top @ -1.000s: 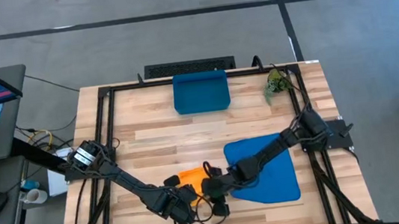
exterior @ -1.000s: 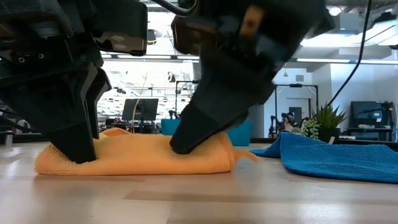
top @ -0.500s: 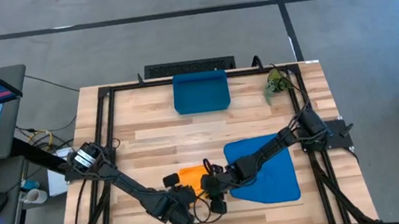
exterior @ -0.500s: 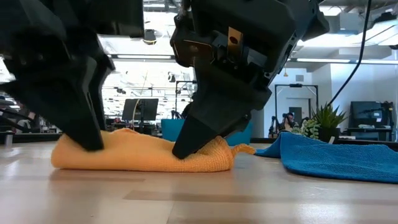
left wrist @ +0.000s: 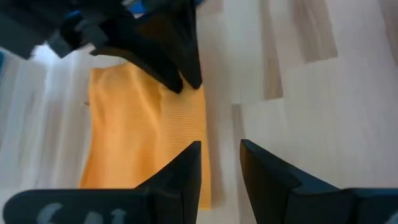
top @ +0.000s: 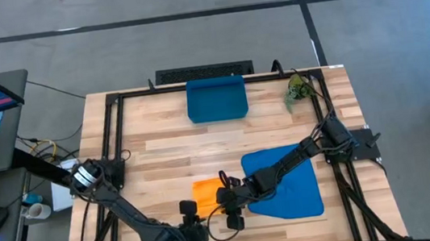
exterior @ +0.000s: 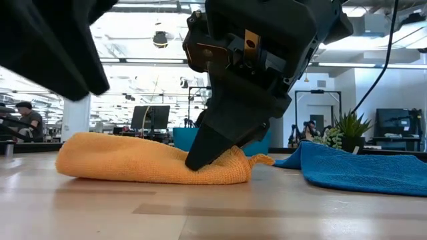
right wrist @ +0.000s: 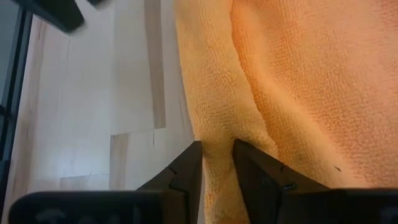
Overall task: Roll microfiber towels into tight, uniform cylinder then place into a basket
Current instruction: Roll the yellow microfiber cloth
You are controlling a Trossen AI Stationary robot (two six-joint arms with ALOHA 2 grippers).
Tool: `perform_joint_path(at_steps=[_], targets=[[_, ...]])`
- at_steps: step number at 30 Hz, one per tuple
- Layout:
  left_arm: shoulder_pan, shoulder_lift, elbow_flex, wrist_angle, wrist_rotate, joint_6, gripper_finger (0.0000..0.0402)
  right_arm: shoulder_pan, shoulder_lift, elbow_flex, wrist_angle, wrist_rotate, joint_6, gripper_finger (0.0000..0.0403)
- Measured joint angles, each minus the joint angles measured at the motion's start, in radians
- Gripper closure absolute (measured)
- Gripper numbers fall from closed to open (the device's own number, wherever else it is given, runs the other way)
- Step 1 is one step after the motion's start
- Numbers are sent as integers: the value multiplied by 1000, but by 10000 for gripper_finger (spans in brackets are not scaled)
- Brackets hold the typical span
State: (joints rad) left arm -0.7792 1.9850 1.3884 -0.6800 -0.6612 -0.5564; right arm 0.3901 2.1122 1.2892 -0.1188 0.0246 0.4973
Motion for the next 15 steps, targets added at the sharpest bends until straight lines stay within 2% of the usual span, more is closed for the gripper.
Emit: perform_joint_path(at_steps=[6, 10, 15], targets=[[59, 0, -81, 60, 19, 14, 299, 0, 1, -1, 0, -1, 0, 282], [94, -2, -135, 120, 109, -2, 299, 0, 1, -1, 0, -1, 0, 282], [116, -5, -194, 194, 144, -7, 299, 0, 1, -1, 0, -1, 1, 282]])
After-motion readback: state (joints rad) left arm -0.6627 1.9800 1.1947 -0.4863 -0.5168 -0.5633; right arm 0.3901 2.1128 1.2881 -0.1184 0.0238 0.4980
